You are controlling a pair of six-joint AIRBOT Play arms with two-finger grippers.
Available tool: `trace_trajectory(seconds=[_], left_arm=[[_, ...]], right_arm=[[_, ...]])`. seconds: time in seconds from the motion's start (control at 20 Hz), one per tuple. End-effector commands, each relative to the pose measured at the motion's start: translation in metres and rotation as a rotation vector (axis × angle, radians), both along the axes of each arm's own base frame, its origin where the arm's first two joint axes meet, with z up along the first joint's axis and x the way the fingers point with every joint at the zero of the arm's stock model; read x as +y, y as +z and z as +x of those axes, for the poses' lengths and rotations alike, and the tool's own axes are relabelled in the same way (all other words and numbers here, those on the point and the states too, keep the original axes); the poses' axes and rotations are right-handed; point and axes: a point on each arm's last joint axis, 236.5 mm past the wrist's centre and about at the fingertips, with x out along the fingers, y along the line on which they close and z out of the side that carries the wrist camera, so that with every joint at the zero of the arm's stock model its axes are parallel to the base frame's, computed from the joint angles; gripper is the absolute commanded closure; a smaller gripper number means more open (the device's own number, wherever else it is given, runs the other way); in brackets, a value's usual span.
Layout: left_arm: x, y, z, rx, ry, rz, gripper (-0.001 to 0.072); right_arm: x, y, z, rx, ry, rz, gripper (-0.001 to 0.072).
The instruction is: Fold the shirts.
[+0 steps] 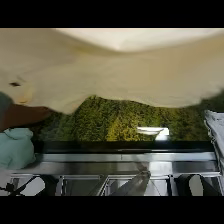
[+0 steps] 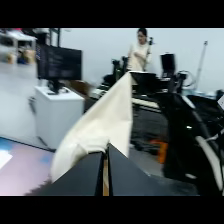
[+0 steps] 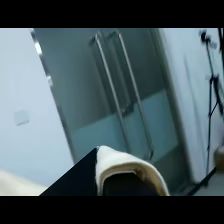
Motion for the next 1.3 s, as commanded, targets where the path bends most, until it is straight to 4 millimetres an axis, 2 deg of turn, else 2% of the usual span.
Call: trace_trajectory(seconds=[0.0, 0.1, 0.2, 0.25, 0.3, 0.35, 0.45, 0.55, 0.65, 0.85, 0.95, 1.05, 1.15, 1.25], left_arm=[[0.013, 0.039, -0.013, -0.128, 0.360, 0.062, 0.0679], [0.046, 0.031, 0.012, -0.053, 0.471, 0.049, 0.0679], [0.062, 0.020, 0.030, 0.019, 0.398, -0.017, 0.0679], [0.065, 0.004, 0.051, 0.089, 0.351, -0.031, 0.0679], [0.066, -0.018, 0.075, 0.169, 0.320, -0.016, 0.0679], [0.062, -0.050, 0.104, 0.267, 0.295, 0.024, 0.0679], [0.049, -0.119, 0.155, 0.443, 0.255, 0.128, 0.0679], [0.035, -0.200, 0.207, 0.612, 0.245, 0.254, 0.0679], [0.022, -0.273, 0.249, 0.737, 0.232, 0.354, 0.0679], [0.003, -0.394, 0.314, 0.897, 0.205, 0.468, 0.0679], [0.005, -0.436, 0.346, 0.949, 0.244, 0.457, 0.0680], [0.013, -0.467, 0.372, 0.979, 0.311, 0.413, 0.0680], [0.017, -0.494, 0.385, 1.022, 0.352, 0.367, 0.0680], [0.018, -0.515, 0.390, 1.038, 0.393, 0.359, 0.0680]], right_arm=[[0.012, 0.058, -0.039, -0.198, -0.204, -0.029, 0.0694], [-0.001, 0.044, -0.020, -0.125, -0.284, -0.066, 0.0695], [-0.021, 0.014, 0.012, 0.019, -0.320, -0.084, 0.0694], [-0.026, -0.001, 0.025, 0.075, -0.308, -0.096, 0.0695], [-0.029, -0.017, 0.040, 0.129, -0.273, -0.097, 0.0695], [-0.029, -0.037, 0.058, 0.191, -0.226, -0.092, 0.0695], [-0.028, -0.093, 0.097, 0.351, -0.171, -0.127, 0.0695], [-0.025, -0.164, 0.138, 0.546, -0.128, -0.158, 0.0695], [-0.027, -0.235, 0.175, 0.707, -0.106, -0.134, 0.0695], [-0.039, -0.380, 0.237, 0.990, -0.110, -0.057, 0.0695], [-0.047, -0.428, 0.264, 1.044, -0.104, 0.030, 0.0695], [-0.057, -0.457, 0.291, 1.045, -0.074, 0.173, 0.0695], [-0.063, -0.484, 0.311, 1.072, -0.032, 0.272, 0.0695], [-0.063, -0.505, 0.324, 1.092, 0.009, 0.284, 0.0695]])
